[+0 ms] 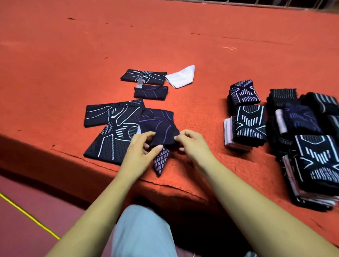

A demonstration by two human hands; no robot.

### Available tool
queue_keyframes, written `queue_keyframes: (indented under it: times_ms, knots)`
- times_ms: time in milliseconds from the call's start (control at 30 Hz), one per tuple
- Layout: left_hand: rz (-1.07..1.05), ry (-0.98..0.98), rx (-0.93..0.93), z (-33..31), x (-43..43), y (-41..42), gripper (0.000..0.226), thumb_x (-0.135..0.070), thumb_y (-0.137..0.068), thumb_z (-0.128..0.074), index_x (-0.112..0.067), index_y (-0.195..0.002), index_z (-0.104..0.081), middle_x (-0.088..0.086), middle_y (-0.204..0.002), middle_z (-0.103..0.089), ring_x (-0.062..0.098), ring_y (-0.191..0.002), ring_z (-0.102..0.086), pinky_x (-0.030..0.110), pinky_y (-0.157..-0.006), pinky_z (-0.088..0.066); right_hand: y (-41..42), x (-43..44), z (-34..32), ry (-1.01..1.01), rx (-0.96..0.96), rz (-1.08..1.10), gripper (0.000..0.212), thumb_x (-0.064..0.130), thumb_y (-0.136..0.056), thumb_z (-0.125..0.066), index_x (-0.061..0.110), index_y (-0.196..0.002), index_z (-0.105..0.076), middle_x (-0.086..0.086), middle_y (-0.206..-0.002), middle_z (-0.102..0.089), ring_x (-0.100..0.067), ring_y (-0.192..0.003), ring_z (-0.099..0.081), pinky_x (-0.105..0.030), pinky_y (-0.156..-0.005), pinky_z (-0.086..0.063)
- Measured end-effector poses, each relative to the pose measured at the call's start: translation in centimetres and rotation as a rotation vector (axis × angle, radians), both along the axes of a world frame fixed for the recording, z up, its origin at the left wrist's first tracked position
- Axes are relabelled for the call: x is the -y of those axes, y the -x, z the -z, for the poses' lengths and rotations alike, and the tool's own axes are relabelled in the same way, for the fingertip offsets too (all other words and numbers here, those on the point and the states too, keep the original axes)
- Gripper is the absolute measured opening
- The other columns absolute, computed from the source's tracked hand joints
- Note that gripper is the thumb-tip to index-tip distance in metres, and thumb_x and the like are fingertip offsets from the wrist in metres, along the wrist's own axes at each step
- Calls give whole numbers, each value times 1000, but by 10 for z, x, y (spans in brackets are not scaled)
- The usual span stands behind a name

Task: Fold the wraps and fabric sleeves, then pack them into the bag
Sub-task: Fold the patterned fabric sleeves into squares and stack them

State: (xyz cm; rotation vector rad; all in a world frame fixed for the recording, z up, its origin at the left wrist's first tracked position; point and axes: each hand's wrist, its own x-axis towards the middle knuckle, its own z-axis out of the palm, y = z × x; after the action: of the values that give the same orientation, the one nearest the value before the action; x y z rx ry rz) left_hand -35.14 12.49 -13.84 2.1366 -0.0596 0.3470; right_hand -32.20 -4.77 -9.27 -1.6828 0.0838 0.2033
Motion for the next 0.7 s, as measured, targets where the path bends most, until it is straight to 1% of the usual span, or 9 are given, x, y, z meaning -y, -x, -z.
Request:
queue_keyframes:
  times_ms: [67,133,200,267,367,433,533,633,700]
  knots:
    - [-21,-60,-12,3,0,-2,48,-27,-86,-76,-30,-131,-60,-3,-114,-48,10,-103,-48,20,-97,-39,5,4,-8,-75,47,21,22,12,-82,-58,20,-62,-55,-6,-71,-57,-20,-77,-55,-37,-75,-48]
    - [-34,-101,16,3,2,-4,45,-31,-85,-73,-32,-129,-63,-2,-119,-49,12,-111,-42,25,-105,-33,12,13,-20,-298,6,42,27,-1,-90,-49,13,-67,-51,-4,-67,-58,-24,-77,-58,-39,-79,-53]
    - [-4,-119,83,-1,4,-5,37,-29,-84,-73,-30,-121,-70,-2,-121,-52,6,-114,-41,17,-107,-29,22,24,-30,-458,-28,50,28,-5,-92,-43,11,-69,-50,-4,-65,-58,-27,-73,-60,-43,-83,-54]
    - [58,-135,171,-6,10,-4,25,-19,-86,-74,-23,-111,-75,0,-121,-57,3,-115,-45,10,-105,-30,32,37,-32,-490,-40,102,25,-3,-92,-42,9,-72,-52,-9,-70,-62,-31,-74,-61,-50,-87,-53]
    - [156,-58,222,-15,24,3,20,-27,-88,-67,-17,-103,-75,-1,-121,-61,9,-115,-54,22,-102,-41,49,60,-24,-479,-54,210,23,-2,-92,-39,6,-78,-55,-15,-80,-68,-35,-73,-68,-50,-81,-56]
    - [209,-83,280,-16,35,12,24,-35,-88,-63,-17,-99,-74,-1,-127,-57,13,-120,-52,23,-105,-37,58,76,-17,-538,-94,253,23,-1,-93,-38,5,-82,-58,-16,-85,-69,-34,-74,-70,-47,-76,-59]
    - [328,-112,303,-12,54,28,24,-32,-92,-59,-12,-98,-71,0,-132,-59,14,-130,-50,24,-110,-34,69,94,-10,-624,-185,263,19,2,-96,-40,2,-95,-59,-21,-91,-70,-35,-76,-72,-41,-67,-61]
    - [352,28,109,-12,68,45,35,-40,-95,-50,-14,-109,-70,-13,-121,-69,0,-119,-59,20,-102,-43,77,102,-2,-589,-166,277,13,-1,-98,-45,10,-98,-51,-15,-85,-71,-32,-68,-73,-34,-61,-61]
    - [321,64,12,-7,73,52,34,-46,-95,-45,-19,-99,-65,-24,-99,-69,-6,-95,-62,23,-86,-47,81,108,5,-478,-94,287,23,-7,-95,-47,15,-102,-52,-8,-76,-70,-31,-64,-72,-31,-58,-58]
